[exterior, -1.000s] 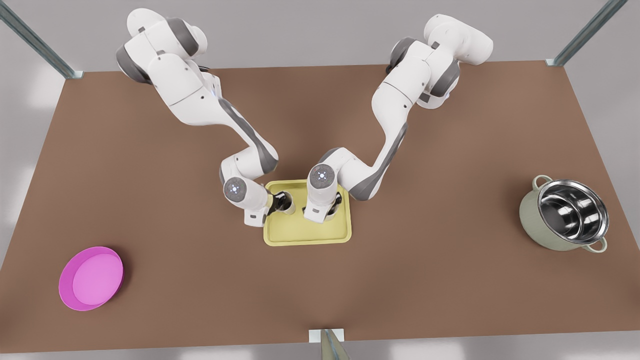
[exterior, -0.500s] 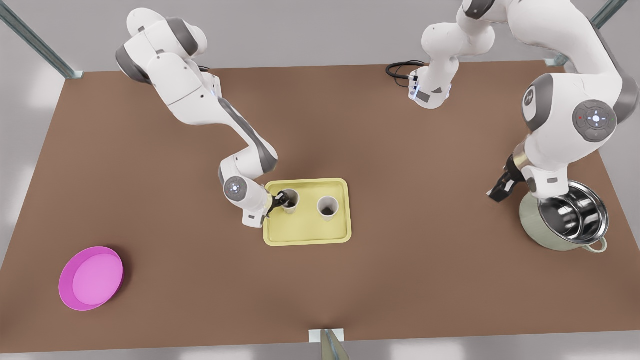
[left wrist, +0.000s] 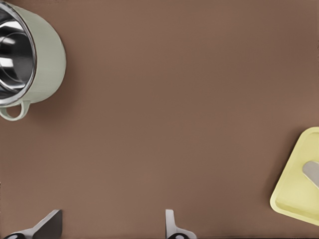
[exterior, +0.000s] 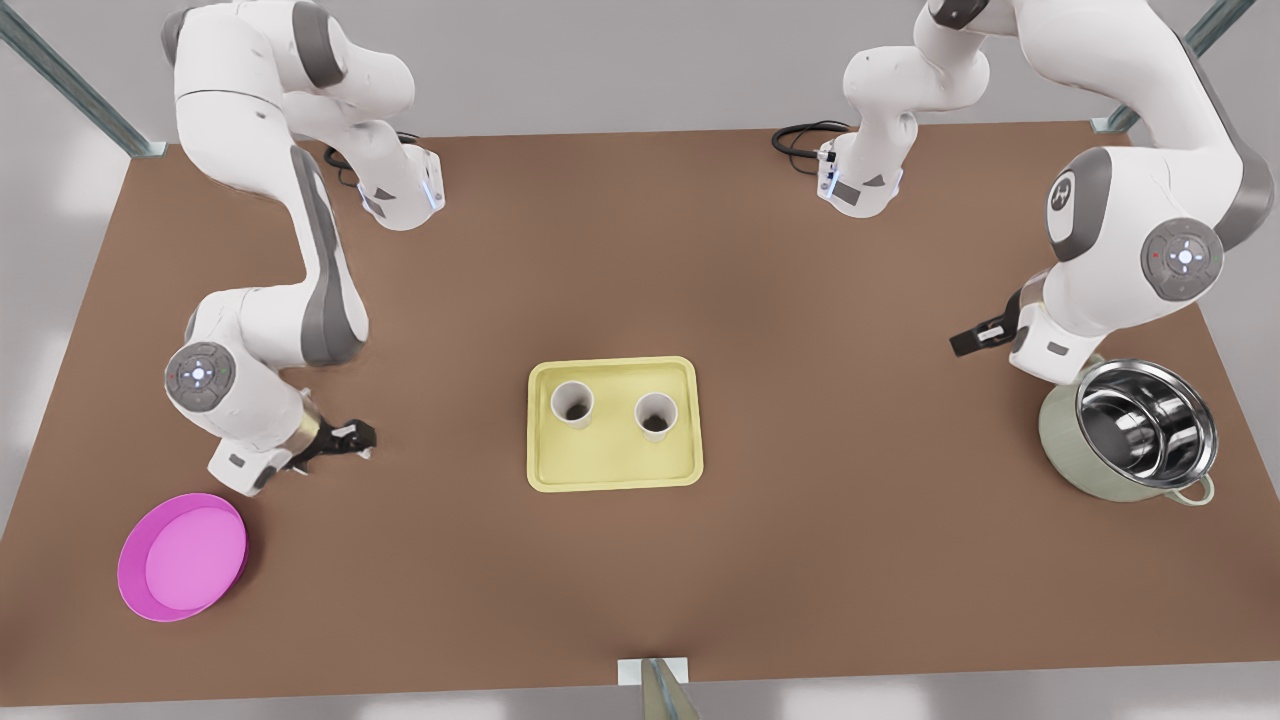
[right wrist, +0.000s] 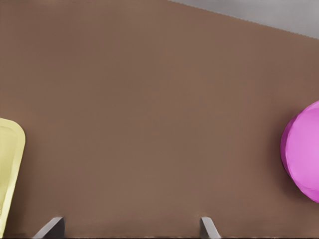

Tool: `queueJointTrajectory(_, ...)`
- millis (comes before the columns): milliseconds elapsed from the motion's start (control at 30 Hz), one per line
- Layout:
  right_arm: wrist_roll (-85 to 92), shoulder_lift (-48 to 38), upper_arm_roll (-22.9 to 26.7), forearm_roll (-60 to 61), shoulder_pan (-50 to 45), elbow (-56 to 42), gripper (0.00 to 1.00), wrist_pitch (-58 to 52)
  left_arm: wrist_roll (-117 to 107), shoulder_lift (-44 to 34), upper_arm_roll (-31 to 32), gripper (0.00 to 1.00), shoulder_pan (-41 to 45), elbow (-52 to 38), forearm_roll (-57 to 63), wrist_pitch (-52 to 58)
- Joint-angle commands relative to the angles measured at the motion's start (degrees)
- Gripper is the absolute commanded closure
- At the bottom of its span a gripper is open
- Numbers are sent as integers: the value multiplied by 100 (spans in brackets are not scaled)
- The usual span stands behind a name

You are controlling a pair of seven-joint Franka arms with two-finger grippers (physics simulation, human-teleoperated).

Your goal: Use both arms to respectively pick up the white IKEA cups from the middle-left and middle-right positions, then place the white IKEA cups onto the middle-middle tray, ensuring that the cups remain upright and do not tip over

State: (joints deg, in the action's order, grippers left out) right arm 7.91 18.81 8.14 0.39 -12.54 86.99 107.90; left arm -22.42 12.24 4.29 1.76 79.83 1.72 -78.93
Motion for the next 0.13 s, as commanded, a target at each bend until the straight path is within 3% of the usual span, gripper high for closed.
queueJointTrajectory(0,-571,-553,-6,-321,268,-51,0,-1509,2400,-2,1,0,-1,-3,4,53)
queueJointTrajectory(100,-501,-1441,-287,-505,621,423,0,-1852,2400,-2,1,0,-9,-3,4,53)
